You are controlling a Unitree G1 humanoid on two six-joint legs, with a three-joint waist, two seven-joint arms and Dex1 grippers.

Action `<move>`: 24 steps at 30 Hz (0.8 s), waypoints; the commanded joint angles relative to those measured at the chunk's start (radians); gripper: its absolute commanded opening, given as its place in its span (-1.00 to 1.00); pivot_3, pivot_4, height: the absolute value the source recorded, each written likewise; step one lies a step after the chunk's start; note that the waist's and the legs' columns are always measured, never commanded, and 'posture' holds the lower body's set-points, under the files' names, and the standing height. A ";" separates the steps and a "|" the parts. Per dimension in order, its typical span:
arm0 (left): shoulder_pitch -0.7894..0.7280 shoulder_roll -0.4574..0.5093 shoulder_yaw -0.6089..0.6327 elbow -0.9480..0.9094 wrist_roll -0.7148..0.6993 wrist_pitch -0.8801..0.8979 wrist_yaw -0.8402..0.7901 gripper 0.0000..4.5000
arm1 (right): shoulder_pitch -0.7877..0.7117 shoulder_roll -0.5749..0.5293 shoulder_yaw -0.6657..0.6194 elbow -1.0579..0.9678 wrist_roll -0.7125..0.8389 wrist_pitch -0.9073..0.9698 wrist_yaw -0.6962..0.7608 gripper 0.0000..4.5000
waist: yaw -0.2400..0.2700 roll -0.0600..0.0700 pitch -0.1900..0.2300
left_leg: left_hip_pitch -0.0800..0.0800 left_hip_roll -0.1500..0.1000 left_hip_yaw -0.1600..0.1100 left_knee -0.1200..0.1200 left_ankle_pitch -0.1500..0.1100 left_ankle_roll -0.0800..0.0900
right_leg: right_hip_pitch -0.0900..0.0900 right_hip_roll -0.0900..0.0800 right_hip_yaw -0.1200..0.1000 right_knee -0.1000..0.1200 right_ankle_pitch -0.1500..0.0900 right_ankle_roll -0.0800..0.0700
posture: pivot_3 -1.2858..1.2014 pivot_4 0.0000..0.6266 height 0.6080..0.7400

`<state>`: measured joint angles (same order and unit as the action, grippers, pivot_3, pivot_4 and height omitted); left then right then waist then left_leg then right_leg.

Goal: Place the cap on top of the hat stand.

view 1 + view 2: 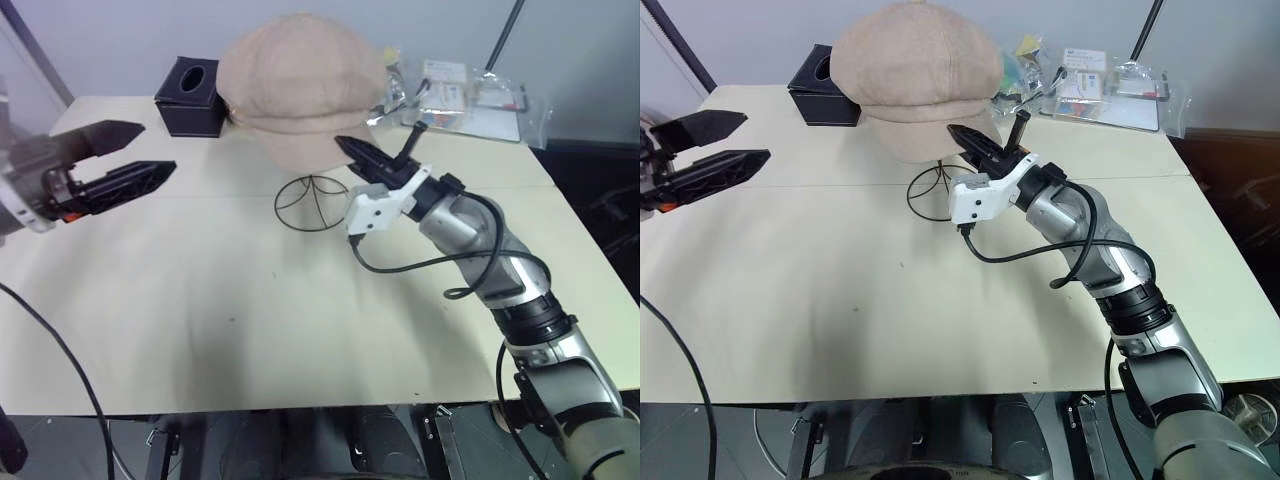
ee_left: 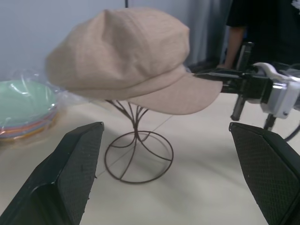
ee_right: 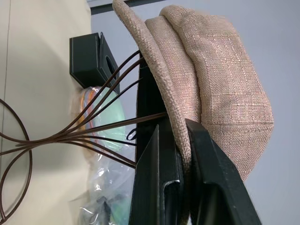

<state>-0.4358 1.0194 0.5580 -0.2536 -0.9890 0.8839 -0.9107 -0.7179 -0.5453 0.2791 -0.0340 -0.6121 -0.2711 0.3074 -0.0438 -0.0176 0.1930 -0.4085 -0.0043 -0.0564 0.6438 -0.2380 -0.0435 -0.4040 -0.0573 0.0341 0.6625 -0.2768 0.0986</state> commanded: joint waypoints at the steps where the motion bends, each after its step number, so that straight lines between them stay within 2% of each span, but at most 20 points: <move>1: -0.030 0.023 -0.031 -0.002 0.017 -0.032 -0.020 1.00 | 0.001 0.006 -0.024 -0.030 0.012 0.012 0.010 -0.09 | 0.001 0.000 0.000 | 0.000 0.000 0.000 0.000 0.000 0.000 | 0.000 0.000 0.000 0.000 0.000 0.000 | 0.03 -0.52 1.00; 3: -0.043 0.020 -0.054 0.002 0.023 -0.040 -0.026 1.00 | 0.015 0.002 -0.029 -0.046 0.012 0.021 0.021 0.33 | 0.000 0.000 0.000 | 0.000 0.000 0.000 0.000 0.000 0.000 | 0.000 0.000 0.000 0.000 0.000 0.000 | 0.03 -0.52 1.00; 5: -0.067 0.008 -0.089 0.005 0.027 -0.046 -0.030 1.00 | 0.045 -0.019 -0.038 -0.072 -0.001 0.024 0.031 0.83 | 0.003 0.000 0.000 | 0.000 0.000 0.000 0.000 0.000 0.000 | 0.000 0.000 0.000 0.000 0.000 0.000 | 0.03 -0.52 1.00; 6: -0.073 0.005 -0.099 0.006 0.029 -0.049 -0.033 1.00 | 0.056 -0.024 -0.041 -0.082 -0.006 0.026 0.035 0.98 | 0.003 0.000 0.000 | 0.000 0.000 0.000 0.000 0.000 0.000 | 0.000 0.000 0.000 0.000 0.000 0.000 | 0.03 -0.52 1.00; 13: -0.131 -0.018 -0.271 -0.014 0.156 -0.173 -0.095 1.00 | 0.296 -0.154 -0.182 -0.267 0.105 0.002 0.103 0.98 | 0.010 0.000 0.000 | 0.000 0.000 0.003 0.000 0.000 0.000 | 0.001 0.000 0.000 -0.001 0.000 0.000 | 0.03 -0.52 1.00; 16: -0.164 -0.037 -0.341 -0.028 0.236 -0.257 -0.117 1.00 | 0.405 -0.210 -0.284 -0.346 0.244 -0.022 0.157 0.98 | 0.011 -0.001 0.001 | 0.000 0.000 0.003 0.000 0.000 0.000 | 0.001 0.000 0.000 -0.001 0.000 0.000 | 0.03 -0.52 1.00; 19: -0.206 -0.056 -0.443 -0.042 0.394 -0.416 -0.135 1.00 | 0.512 -0.305 -0.396 -0.387 0.437 -0.030 0.284 0.98 | 0.013 -0.001 0.001 | 0.000 0.000 0.004 0.000 0.000 0.000 | 0.001 0.000 0.000 -0.001 0.000 0.000 | 0.03 -0.52 1.00; 22: -0.229 -0.071 -0.518 -0.071 0.511 -0.567 -0.176 1.00 | 0.581 -0.383 -0.573 -0.429 0.766 0.234 0.450 0.98 | 0.013 -0.001 0.001 | 0.000 0.000 0.004 0.000 0.000 0.000 | 0.002 0.000 0.001 -0.002 0.000 0.000 | 0.03 -0.52 1.00; 24: -0.239 -0.083 -0.547 -0.080 0.564 -0.648 -0.192 1.00 | 0.583 -0.420 -0.671 -0.448 0.962 0.432 0.502 0.98 | 0.014 -0.001 0.001 | 0.001 0.001 0.005 0.001 0.000 0.000 | 0.003 0.001 0.001 -0.002 0.000 0.000 | 0.03 -0.52 1.00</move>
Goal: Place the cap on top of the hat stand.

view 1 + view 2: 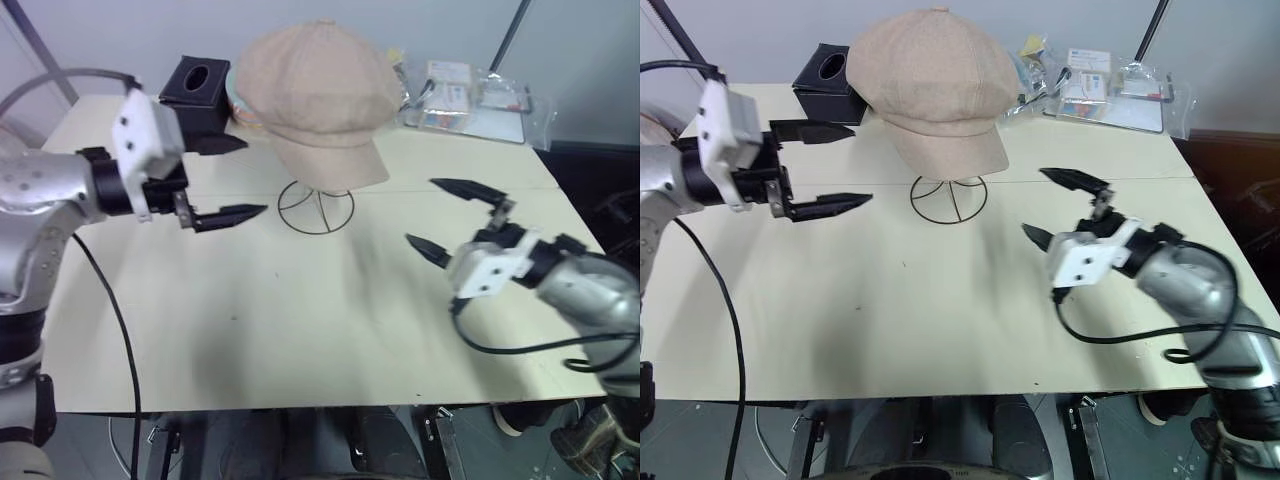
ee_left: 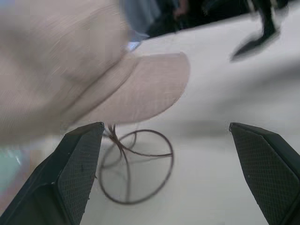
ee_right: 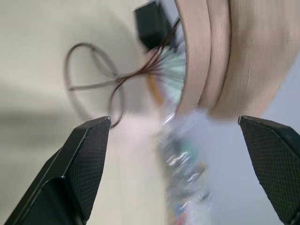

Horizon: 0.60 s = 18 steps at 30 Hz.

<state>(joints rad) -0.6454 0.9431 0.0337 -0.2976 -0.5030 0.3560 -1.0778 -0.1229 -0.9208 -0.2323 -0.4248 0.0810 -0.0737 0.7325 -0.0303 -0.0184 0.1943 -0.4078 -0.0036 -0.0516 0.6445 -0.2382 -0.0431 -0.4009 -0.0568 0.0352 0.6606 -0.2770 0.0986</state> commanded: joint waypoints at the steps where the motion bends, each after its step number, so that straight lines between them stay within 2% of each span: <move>1: -0.034 -0.013 -0.045 -0.039 0.119 -0.170 -0.030 1.00 | -0.020 -0.075 -0.225 -0.059 0.433 0.397 0.091 0.98 | 0.002 0.000 0.000 | 0.000 0.000 0.000 0.000 0.000 0.000 | 0.000 0.000 0.000 0.000 0.000 0.000 | 0.03 -0.52 1.00; 4: -0.037 -0.038 -0.140 0.021 0.359 -0.492 -0.019 1.00 | -0.064 -0.141 -0.384 -0.014 0.831 0.709 0.118 0.98 | 0.011 0.000 0.000 | 0.001 0.001 0.000 0.000 0.000 0.000 | 0.002 0.000 0.000 -0.002 -0.001 -0.002 | 0.03 -0.52 1.00; 7: -0.055 -0.093 -0.226 0.120 0.619 -0.702 0.111 1.00 | -0.114 -0.197 -0.413 0.023 0.966 0.864 0.092 0.98 | 0.019 0.001 0.000 | 0.002 0.001 0.000 0.000 -0.001 0.001 | 0.005 0.000 0.000 -0.006 -0.002 -0.004 | 0.03 -0.52 1.00; 10: -0.086 -0.205 -0.260 0.174 0.810 -0.731 0.292 1.00 | -0.135 -0.229 -0.413 0.002 1.041 0.937 0.092 0.98 | 0.025 0.000 0.000 | 0.000 0.001 0.000 0.001 -0.001 0.001 | 0.006 0.000 0.000 -0.011 -0.001 -0.005 | 0.03 -0.52 1.00; 12: -0.118 -0.270 -0.273 0.203 0.921 -0.754 0.404 1.00 | -0.151 -0.233 -0.390 -0.014 1.033 0.947 0.071 0.98 | 0.030 0.000 0.001 | -0.002 0.001 0.000 0.003 -0.002 0.003 | 0.006 -0.001 -0.001 -0.012 0.001 0.000 | 0.03 -0.52 1.00; 18: -0.156 -0.402 -0.335 0.245 1.076 -0.760 0.542 1.00 | -0.158 -0.240 -0.354 -0.019 1.005 0.958 0.089 0.98 | 0.040 0.000 0.001 | -0.003 -0.001 0.002 0.003 -0.004 0.006 | 0.005 -0.002 0.000 -0.013 0.004 0.006 | 0.03 -0.52 1.00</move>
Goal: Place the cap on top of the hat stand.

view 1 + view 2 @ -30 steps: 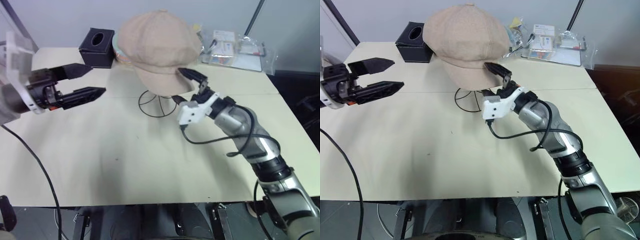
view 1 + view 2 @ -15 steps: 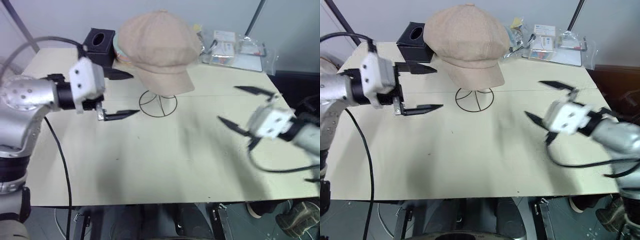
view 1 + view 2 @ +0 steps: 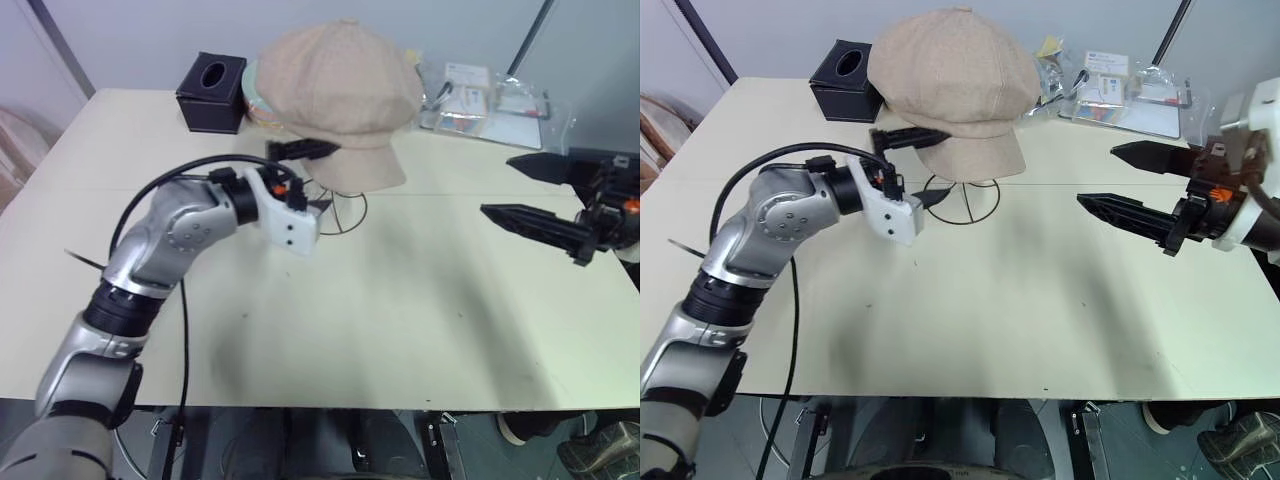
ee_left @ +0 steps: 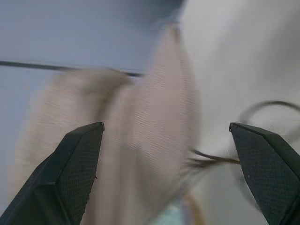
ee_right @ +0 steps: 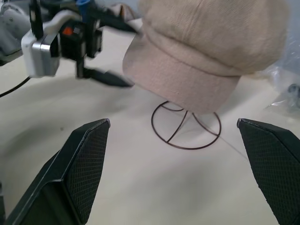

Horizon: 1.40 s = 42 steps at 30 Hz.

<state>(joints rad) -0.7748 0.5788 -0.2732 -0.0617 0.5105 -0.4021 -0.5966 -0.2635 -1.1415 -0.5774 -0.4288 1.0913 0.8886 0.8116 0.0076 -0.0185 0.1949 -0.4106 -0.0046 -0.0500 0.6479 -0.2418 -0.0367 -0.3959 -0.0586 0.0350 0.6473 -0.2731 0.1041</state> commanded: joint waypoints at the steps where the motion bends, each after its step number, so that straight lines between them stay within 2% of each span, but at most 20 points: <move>1: -0.035 -0.053 -0.038 0.017 0.083 -0.003 0.075 1.00 | -0.019 -0.020 0.000 -0.015 -0.014 -0.008 0.010 0.98 | 0.003 0.000 0.000 | 0.000 0.000 0.000 0.000 0.000 0.000 | 0.000 0.000 0.000 0.000 0.000 0.000 | 0.03 -0.52 1.00; 9: -0.059 -0.117 -0.095 0.033 0.183 -0.008 0.131 1.00 | -0.040 -0.013 0.063 -0.006 -0.080 -0.033 0.031 0.98 | 0.004 0.000 0.000 | 0.000 0.000 0.000 0.000 0.000 0.000 | 0.000 0.001 0.000 0.000 0.000 0.000 | 0.03 -0.52 1.00; 15: -0.054 -0.131 -0.105 0.020 0.210 0.000 0.136 1.00 | -0.044 -0.004 0.101 0.001 -0.136 -0.060 0.053 0.98 | 0.003 0.000 0.000 | 0.000 0.000 0.000 0.000 0.000 0.000 | 0.000 0.001 0.000 0.000 0.000 0.000 | 0.03 -0.52 1.00; 18: -0.042 -0.124 -0.097 0.007 0.201 0.009 0.122 0.65 | -0.051 0.004 0.116 0.008 -0.154 -0.071 0.059 1.00 | 0.003 0.000 0.000 | 0.000 0.000 0.000 0.000 0.000 0.000 | 0.000 0.001 0.000 0.000 0.000 0.000 | 0.03 -0.52 1.00; 25: -0.032 -0.116 -0.085 0.001 0.187 0.013 0.113 -0.92 | -0.059 0.020 0.138 0.013 -0.181 -0.085 0.065 1.00 | 0.004 0.000 0.000 | 0.000 0.000 0.000 0.000 0.000 0.000 | 0.000 0.001 0.000 0.001 0.000 0.000 | 0.03 -0.52 1.00; 26: -0.029 -0.114 -0.083 0.002 0.184 0.014 0.111 -0.98 | -0.060 0.022 0.140 0.014 -0.185 -0.086 0.065 1.00 | 0.004 0.000 0.000 | 0.000 0.000 0.000 0.000 0.000 0.000 | 0.000 0.001 0.000 0.001 0.000 0.000 | 0.03 -0.52 1.00; 29: -0.027 -0.107 -0.073 0.005 0.174 0.015 0.113 -0.98 | -0.069 0.029 0.144 0.019 -0.190 -0.088 0.060 1.00 | 0.003 0.000 0.000 | 0.000 0.000 0.000 0.000 0.000 0.000 | 0.000 0.001 0.000 0.001 0.000 0.000 | 0.03 -0.52 1.00; 32: -0.042 -0.112 -0.040 0.030 0.106 -0.025 0.151 -0.98 | -0.076 0.039 0.154 0.017 -0.195 -0.087 0.050 1.00 | 0.003 0.000 0.000 | 0.001 0.000 0.000 0.000 0.000 0.000 | 0.000 0.001 0.000 0.001 0.000 0.000 | 0.03 -0.52 1.00; 37: -0.085 -0.072 0.014 0.135 -0.031 -0.191 0.207 -0.98 | -0.075 0.050 0.173 0.016 -0.228 -0.099 0.048 1.00 | 0.002 0.000 0.000 | 0.001 0.000 0.000 0.000 0.000 0.000 | 0.000 0.001 0.000 0.001 0.000 0.000 | 0.03 -0.52 1.00; 42: -0.125 0.031 0.054 0.322 -0.299 -0.466 0.132 -0.98 | -0.080 0.052 0.189 0.017 -0.262 -0.115 0.054 1.00 | -0.001 0.000 0.000 | 0.001 0.000 0.000 0.000 0.000 0.000 | -0.001 0.000 0.000 0.001 0.000 0.000 | 0.03 -0.52 1.00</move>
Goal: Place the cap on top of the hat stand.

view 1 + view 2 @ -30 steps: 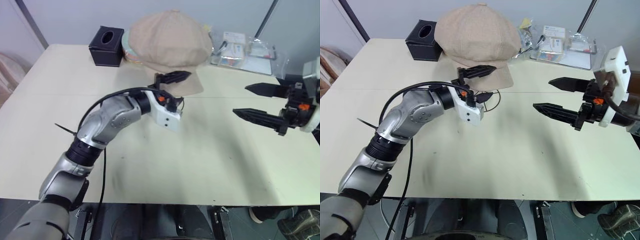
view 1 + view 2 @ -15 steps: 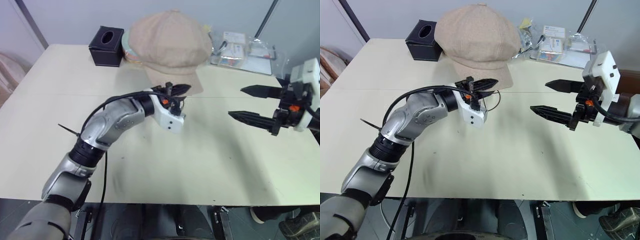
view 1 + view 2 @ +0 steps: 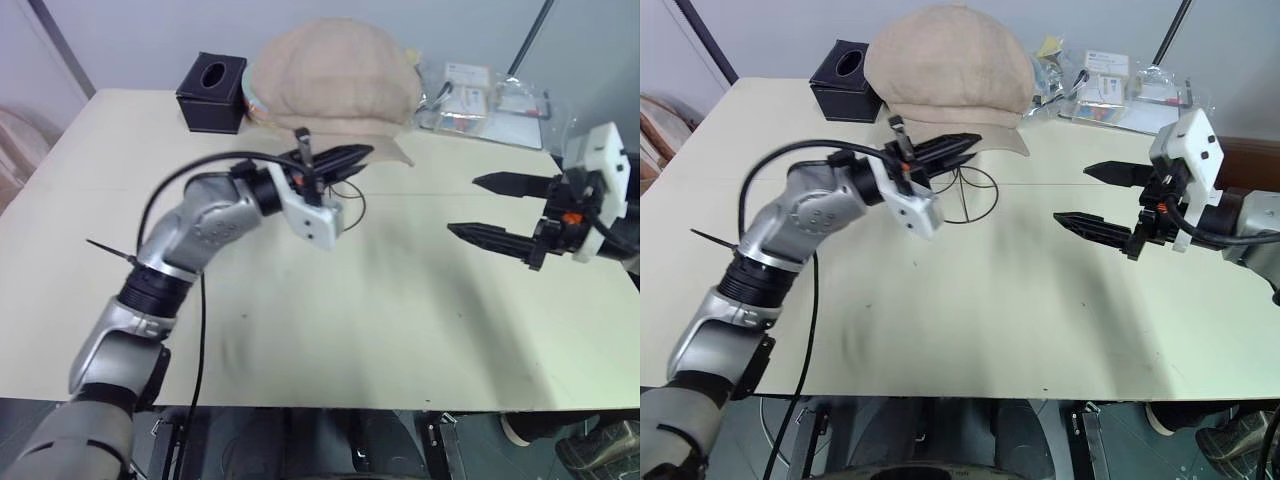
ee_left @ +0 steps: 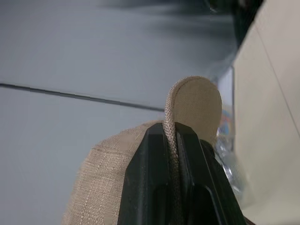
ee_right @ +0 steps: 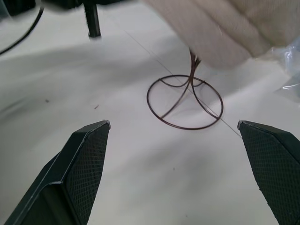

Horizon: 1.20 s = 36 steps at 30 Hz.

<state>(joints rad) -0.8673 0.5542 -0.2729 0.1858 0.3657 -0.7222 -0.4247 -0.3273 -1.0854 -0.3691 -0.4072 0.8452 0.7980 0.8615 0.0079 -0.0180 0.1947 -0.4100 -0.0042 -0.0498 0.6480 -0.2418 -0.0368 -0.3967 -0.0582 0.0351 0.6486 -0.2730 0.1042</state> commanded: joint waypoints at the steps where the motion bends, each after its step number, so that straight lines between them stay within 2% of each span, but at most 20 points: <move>1: -0.041 0.080 0.058 0.116 -0.208 -0.197 -0.067 -0.98 | -0.016 -0.003 -0.020 -0.006 -0.015 -0.024 0.006 1.00 | -0.003 0.000 0.000 | 0.000 0.000 0.000 0.000 0.000 0.000 | 0.000 0.000 0.000 0.000 0.000 0.000 | 0.03 -0.52 1.00; 4: -0.070 0.134 0.073 0.232 -0.299 -0.320 -0.117 -0.98 | -0.022 0.001 -0.035 -0.005 -0.003 -0.019 0.014 1.00 | -0.002 0.000 0.000 | 0.000 0.000 0.001 0.000 0.000 0.000 | 0.000 0.000 0.000 0.000 0.000 0.000 | 0.03 -0.52 1.00; 9: -0.090 0.195 0.058 0.413 -0.361 -0.541 -0.169 -0.98 | -0.054 0.007 -0.055 0.011 0.035 0.004 0.010 1.00 | -0.002 0.000 0.000 | 0.000 0.000 0.001 0.000 0.000 0.000 | 0.000 0.000 0.000 0.000 0.000 0.000 | 0.03 -0.52 1.00; 13: -0.093 0.214 0.037 0.539 -0.351 -0.720 -0.176 -0.98 | -0.076 0.005 -0.065 0.016 0.080 0.025 0.020 1.00 | -0.002 0.000 0.000 | 0.000 0.000 0.001 0.000 0.000 0.000 | 0.000 0.000 0.000 0.000 0.000 0.000 | 0.03 -0.52 1.00; 17: -0.086 0.216 0.006 0.604 -0.347 -0.813 -0.168 -0.98 | -0.108 0.006 -0.088 0.020 0.156 0.063 0.019 1.00 | -0.003 0.000 0.000 | 0.000 0.000 0.001 0.000 0.000 0.000 | 0.000 0.000 0.000 0.000 0.000 0.000 | 0.03 -0.52 1.00; 23: -0.121 0.195 -0.028 0.697 -0.330 -0.864 -0.154 -0.98 | -0.140 -0.005 -0.104 0.030 0.252 0.113 0.040 1.00 | -0.003 0.000 0.000 | 0.000 0.000 0.001 0.000 0.000 0.000 | 0.000 0.000 0.000 0.000 0.000 0.000 | 0.03 -0.52 1.00; 36: -0.100 0.218 -0.058 0.772 -0.316 -0.892 -0.130 -0.98 | -0.152 -0.025 -0.093 0.043 0.256 0.125 0.078 1.00 | -0.019 0.000 0.000 | 0.000 0.001 0.001 0.000 0.000 0.000 | 0.000 0.000 0.000 0.001 0.000 0.000 | 0.03 -0.52 1.00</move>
<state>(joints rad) -0.9749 0.7608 -0.3294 0.9441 0.0482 -1.6190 -0.5627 -0.4534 -1.0917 -0.4360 -0.3668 1.0867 0.9310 0.9317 -0.0111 -0.0177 0.1946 -0.4097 -0.0037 -0.0487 0.6476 -0.2418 -0.0368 -0.3970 -0.0584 0.0349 0.6496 -0.2728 0.1043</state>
